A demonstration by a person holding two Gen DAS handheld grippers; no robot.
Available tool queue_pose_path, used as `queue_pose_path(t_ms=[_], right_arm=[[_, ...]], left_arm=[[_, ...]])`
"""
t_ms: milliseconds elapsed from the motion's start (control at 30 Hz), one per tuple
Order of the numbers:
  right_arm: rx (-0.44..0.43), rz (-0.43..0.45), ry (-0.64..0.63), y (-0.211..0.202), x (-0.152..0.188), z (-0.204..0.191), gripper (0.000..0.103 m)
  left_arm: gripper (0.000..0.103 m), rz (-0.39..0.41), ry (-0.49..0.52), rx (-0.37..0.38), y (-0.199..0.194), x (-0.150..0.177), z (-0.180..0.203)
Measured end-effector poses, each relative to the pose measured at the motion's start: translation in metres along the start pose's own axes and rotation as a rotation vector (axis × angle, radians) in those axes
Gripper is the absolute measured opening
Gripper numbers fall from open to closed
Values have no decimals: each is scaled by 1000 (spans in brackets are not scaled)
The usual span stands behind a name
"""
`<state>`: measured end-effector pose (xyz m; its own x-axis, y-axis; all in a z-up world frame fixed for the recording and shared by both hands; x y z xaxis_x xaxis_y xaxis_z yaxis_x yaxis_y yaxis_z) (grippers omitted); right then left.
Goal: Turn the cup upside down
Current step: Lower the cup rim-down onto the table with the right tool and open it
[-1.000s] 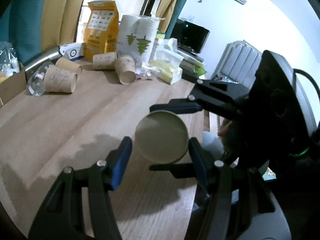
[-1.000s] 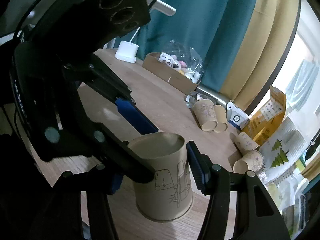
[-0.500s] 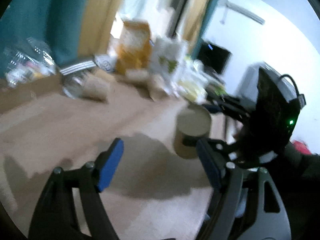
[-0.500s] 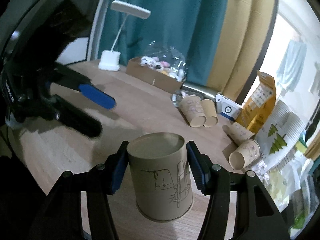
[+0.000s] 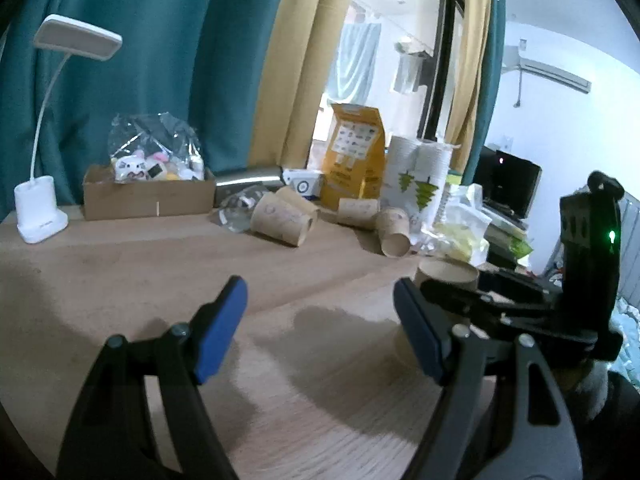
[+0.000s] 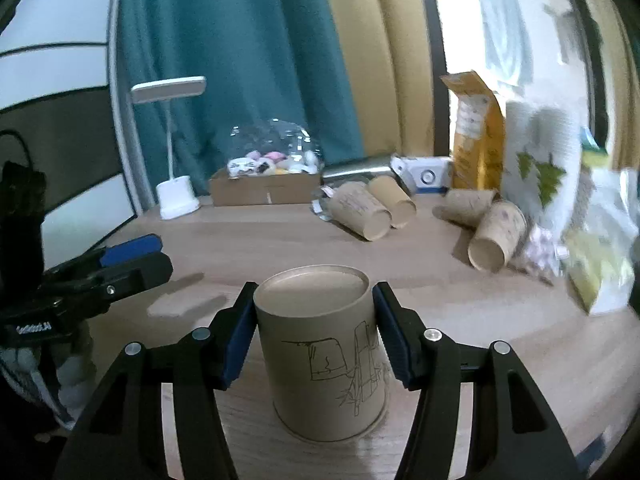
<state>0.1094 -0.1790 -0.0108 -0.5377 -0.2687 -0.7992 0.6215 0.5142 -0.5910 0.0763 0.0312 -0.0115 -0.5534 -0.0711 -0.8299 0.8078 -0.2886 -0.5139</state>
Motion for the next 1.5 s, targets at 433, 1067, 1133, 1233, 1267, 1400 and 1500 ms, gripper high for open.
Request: queue_pose_path(t_ms=[433,1067,1133,1233,1267,1400,1500], right_arm=[[1,68,106,0,21,6,60],[44,95,133,4,36,9,60],[49,95,130,4,36,9,60],[58,96,120,4,37,7,61],[63,96,119,4,38,6,61],[68,95,124,4,38,9,61],[75,96,128,3,40,10,61]], left_arm=[[77,37,-35,-21,2,2,9],[77,48,-104,-37,2,20,11],[77,44,-105,-32,4,20,11],[77,38,-103,-25,6,20,12],[77,29,-99,-17,8,20,12],[77,36,-108,-2,7,22,9],[77,22,-124,2,9,22,6]])
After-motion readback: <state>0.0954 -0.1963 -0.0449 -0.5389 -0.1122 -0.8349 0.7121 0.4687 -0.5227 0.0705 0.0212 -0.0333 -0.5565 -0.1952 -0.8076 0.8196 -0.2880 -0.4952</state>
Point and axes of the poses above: each gripper's, at about its wrist camera, not at the fingertips, and y roughly the way its jaws point, z to its right, x to its underside, the point moved 3 cm from there along y, roughly the way its jaws point, and after that the axes turned 10 degrees about -z, right-handed, at the moved point
